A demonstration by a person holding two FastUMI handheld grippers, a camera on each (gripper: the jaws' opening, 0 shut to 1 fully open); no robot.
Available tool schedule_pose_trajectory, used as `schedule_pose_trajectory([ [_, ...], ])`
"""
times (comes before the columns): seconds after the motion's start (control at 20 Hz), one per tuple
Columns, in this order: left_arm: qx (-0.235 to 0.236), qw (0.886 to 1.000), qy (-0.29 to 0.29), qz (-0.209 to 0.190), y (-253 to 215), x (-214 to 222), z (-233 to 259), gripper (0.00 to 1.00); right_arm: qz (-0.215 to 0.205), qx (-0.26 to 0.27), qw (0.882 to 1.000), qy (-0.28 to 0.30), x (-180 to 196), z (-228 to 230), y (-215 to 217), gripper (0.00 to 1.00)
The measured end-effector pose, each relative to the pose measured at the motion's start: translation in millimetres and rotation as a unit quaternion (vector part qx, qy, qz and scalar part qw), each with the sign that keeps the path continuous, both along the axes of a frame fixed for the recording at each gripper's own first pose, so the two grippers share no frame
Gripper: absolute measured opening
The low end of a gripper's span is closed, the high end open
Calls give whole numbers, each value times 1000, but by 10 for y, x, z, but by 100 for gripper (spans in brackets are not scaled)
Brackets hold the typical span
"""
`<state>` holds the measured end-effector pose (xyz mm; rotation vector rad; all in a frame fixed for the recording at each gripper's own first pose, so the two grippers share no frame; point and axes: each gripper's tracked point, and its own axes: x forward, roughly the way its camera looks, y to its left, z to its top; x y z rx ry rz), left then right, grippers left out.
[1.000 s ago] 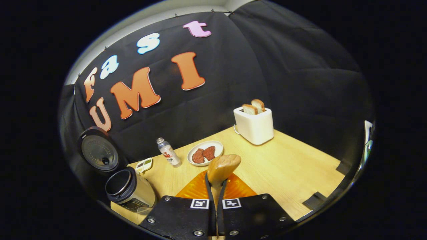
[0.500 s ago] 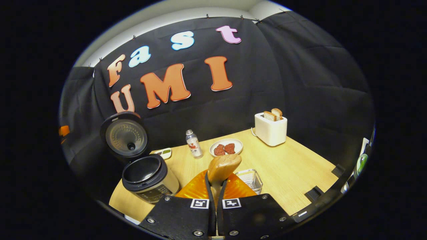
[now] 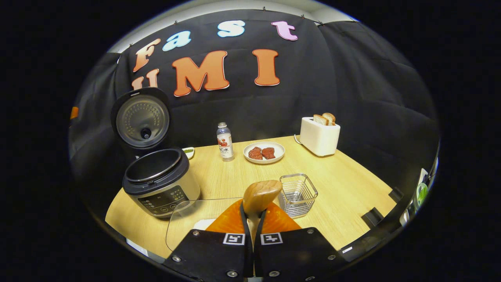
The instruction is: Close the left gripper, press the button to open the rice cooker; take a wooden spoon from the chopstick holder with the right hand, scoop a spoonful of rice and pour it into the rice cooker, then put the wooden spoon back into the chopstick holder.
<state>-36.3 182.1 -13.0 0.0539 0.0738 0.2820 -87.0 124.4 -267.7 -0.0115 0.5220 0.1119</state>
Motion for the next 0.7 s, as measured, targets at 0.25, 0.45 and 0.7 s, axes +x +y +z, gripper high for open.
schedule_pose_trajectory([
  [0.25, -2, 1000, 7, 0, 32, -1, -85, 100, -64, 155, 985, 39, 24, -232, 2, 0],
  [0.45, -6, 1000, 9, 5, 47, -11, -113, 100, -99, 255, 960, 67, 37, -388, -6, 1],
  [0.7, -8, 1000, 0, 3, 22, 16, -51, 100, -134, 398, 902, 95, 56, -309, -16, 0],
])
